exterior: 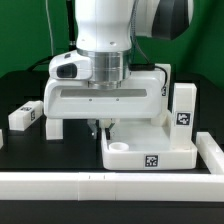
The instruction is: Assemble desk
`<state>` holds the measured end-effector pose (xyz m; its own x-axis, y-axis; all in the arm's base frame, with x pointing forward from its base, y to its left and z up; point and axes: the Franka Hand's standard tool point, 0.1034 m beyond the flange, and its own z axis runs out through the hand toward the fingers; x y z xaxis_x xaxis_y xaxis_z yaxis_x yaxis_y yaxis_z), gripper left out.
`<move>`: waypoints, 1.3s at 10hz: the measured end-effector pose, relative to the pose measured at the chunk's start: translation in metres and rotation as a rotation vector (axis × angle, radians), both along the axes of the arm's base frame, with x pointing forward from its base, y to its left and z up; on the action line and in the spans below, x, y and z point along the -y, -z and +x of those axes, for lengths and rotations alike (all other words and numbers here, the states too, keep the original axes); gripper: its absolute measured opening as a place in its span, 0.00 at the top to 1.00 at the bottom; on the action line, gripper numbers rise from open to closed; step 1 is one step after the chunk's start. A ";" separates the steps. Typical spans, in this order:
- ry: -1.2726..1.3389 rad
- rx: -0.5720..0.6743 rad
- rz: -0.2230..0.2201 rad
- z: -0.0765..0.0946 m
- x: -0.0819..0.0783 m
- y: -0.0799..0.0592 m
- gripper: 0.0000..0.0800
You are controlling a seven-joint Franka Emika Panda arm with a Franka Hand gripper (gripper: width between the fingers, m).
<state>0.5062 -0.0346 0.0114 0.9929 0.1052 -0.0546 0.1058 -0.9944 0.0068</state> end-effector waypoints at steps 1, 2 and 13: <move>-0.047 -0.002 -0.002 0.000 -0.001 0.000 0.92; -0.079 -0.001 -0.006 0.002 -0.004 0.000 0.92; -0.804 -0.012 -0.054 0.033 0.002 -0.001 0.92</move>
Offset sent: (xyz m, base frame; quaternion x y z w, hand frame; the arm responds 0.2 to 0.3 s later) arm 0.0242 0.0150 -0.0033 -0.0068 0.0108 -0.2164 0.9762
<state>0.5395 -0.0369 0.0127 0.6136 0.7845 -0.0899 0.7894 -0.6121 0.0471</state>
